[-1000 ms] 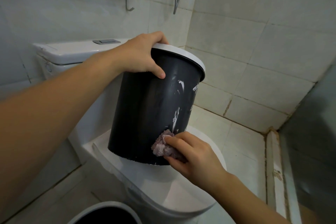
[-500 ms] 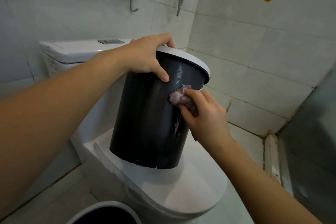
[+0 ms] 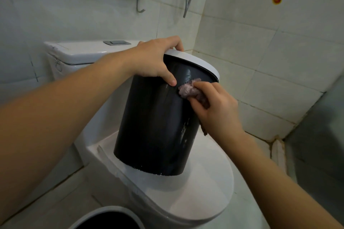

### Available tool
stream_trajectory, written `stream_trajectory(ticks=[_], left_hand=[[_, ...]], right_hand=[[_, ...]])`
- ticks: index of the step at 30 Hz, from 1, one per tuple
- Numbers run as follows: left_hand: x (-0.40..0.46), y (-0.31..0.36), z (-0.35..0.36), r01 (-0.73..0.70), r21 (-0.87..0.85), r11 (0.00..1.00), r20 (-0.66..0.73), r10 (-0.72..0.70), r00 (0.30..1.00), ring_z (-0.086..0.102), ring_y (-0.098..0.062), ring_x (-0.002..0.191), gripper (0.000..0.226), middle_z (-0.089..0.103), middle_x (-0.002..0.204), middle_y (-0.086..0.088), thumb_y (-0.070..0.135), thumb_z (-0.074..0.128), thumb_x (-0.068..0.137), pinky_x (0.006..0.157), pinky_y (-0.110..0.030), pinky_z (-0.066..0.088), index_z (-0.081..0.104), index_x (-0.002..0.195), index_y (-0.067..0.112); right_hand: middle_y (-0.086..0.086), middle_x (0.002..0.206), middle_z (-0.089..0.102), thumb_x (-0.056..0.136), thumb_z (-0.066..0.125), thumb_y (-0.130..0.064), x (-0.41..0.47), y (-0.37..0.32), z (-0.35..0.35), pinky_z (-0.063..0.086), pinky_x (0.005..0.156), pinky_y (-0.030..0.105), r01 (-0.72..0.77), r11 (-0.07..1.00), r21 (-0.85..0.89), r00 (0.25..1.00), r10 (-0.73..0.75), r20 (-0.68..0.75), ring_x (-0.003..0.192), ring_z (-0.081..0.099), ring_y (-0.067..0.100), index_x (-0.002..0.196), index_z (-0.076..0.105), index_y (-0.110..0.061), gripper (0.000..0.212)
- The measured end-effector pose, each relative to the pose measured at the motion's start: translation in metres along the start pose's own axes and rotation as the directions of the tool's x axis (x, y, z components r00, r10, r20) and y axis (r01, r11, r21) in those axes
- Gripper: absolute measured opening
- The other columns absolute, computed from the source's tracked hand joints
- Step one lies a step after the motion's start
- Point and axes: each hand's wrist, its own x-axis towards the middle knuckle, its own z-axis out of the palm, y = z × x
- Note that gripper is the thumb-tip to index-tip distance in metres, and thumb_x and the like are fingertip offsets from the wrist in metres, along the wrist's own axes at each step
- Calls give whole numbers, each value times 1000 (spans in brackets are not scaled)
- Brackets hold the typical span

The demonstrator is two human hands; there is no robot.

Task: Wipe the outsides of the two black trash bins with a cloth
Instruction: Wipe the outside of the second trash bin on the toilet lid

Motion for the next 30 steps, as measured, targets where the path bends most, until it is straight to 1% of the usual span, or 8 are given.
stream_trajectory(ticks=[2,8,10,13,16,21,26,30], left_hand=[[0,1,0,-1,8,1000,3,1,1000,55,-22,104,64,58,112,8,28,91,62,86,-37,37,47,108,37],[-1,1,1,3,20,1000,10,-3,1000,54,-27,108,64,59,115,6,32,91,60,95,-46,45,44,102,45],[-1,2,2,3,27,1000,9,-4,1000,54,-27,107,63,60,114,6,30,90,62,93,-43,43,44,104,43],[0,5,2,-9,23,1000,30,8,1000,54,-26,107,58,59,113,7,27,86,68,94,-43,43,46,106,42],[1,10,2,-19,43,999,43,18,999,52,-21,104,56,57,109,9,23,85,71,90,-38,36,47,109,39],[-1,8,2,-26,29,999,54,25,998,54,-22,103,55,57,101,12,22,84,70,88,-38,38,46,106,40],[-1,3,1,-23,10,1000,36,23,999,54,-24,107,55,59,110,8,24,85,71,95,-41,41,48,108,39],[-1,-2,-1,-9,-32,999,36,10,999,57,-24,106,56,61,109,9,23,86,68,92,-42,47,49,105,42]], right_hand=[[8,95,64,87,73,-24,-4,-2,1,55,58,40,17,1000,-16,1000,-17,-4,72,62,28,116,68,-12,31],[9,93,64,92,62,-25,-32,-4,1,53,55,41,213,977,-14,973,-211,91,74,60,26,116,69,-10,30],[9,93,64,90,64,-25,-22,-2,-1,54,56,41,178,984,-26,982,-176,74,74,61,28,116,70,-12,29],[6,97,66,88,68,-28,7,0,-4,54,66,37,12,1000,-2,1000,-12,3,80,64,26,116,70,-17,29],[3,95,68,89,67,-33,28,1,-5,44,69,29,-122,991,53,990,126,-69,83,63,25,110,70,-19,25],[3,96,68,89,68,-31,24,-6,-5,50,68,32,-36,999,36,999,37,-38,84,63,23,112,71,-19,27],[-1,97,70,90,69,-32,23,13,-12,44,71,28,-116,993,31,992,117,-42,84,63,20,109,68,-20,22],[0,98,70,91,69,-30,22,8,-10,45,71,28,-92,995,38,995,93,-26,84,63,20,111,68,-19,23]])
